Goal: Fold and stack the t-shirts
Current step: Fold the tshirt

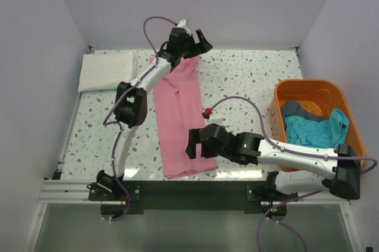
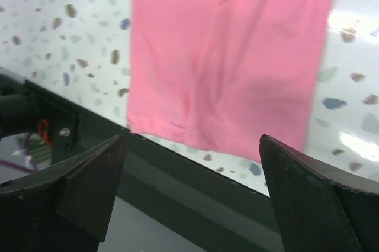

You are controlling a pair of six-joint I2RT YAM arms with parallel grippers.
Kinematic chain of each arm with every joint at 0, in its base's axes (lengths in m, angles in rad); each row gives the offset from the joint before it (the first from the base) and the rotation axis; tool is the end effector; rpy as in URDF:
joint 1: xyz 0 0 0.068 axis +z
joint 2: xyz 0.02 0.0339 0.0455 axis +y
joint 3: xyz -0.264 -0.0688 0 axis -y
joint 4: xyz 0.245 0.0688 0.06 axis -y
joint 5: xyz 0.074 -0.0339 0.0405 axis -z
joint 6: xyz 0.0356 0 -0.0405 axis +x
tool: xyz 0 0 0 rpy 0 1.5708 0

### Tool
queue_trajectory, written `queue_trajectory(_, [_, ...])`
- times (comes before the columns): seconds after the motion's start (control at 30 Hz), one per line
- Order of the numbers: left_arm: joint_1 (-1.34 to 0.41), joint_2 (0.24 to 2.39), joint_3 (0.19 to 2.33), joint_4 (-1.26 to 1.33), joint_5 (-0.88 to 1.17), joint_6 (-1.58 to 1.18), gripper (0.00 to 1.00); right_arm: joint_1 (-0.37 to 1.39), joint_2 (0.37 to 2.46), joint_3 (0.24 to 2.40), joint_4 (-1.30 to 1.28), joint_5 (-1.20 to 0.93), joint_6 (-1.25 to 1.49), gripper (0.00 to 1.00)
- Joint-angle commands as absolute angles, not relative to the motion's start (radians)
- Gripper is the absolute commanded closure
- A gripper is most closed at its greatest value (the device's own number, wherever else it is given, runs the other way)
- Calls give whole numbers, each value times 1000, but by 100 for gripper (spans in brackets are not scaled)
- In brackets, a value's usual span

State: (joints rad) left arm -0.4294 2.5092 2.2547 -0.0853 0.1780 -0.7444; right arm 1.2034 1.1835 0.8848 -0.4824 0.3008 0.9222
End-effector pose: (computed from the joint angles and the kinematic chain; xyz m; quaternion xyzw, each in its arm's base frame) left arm 0.5320 -0.2505 0.2296 -0.0769 0.8112 -0.3789 0.4387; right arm 0.0992 0.2284 0.2672 -0.0708 0.9117 0.2650 0.3058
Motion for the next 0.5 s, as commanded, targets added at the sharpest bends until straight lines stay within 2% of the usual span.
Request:
queue_trajectory(0.0, [-411,2150,2171,-205,229,-612,0,1197,1135,841,-670,429,1032,1])
queue_trajectory(0.07, [-414,1949,2029,-267,230,-580,0,1193,1112,815,-679,417,1038,1])
queue_trajectory(0.1, [-416,1877,1841,-285,227,-575,0,1189,1109,795,-684,408,1043,1])
queue_trajectory(0.17, [-422,1639,1623,-261,198,-584,0,1187,1101,787,-705,403,1042,1])
queue_trajectory(0.2, [-437,1556,1400,-209,168,-597,0,1184,1095,775,-712,411,1043,1])
queue_trajectory(0.3, [-497,1218,1075,-225,69,-646,0,1180,1068,746,-735,413,1063,1])
queue_trajectory(0.4, [-579,1026,843,-327,-26,-725,0,1175,1037,704,-710,391,1068,2])
queue_trajectory(0.47, [-607,967,734,-385,1,-787,0,1174,1023,680,-695,359,1058,2])
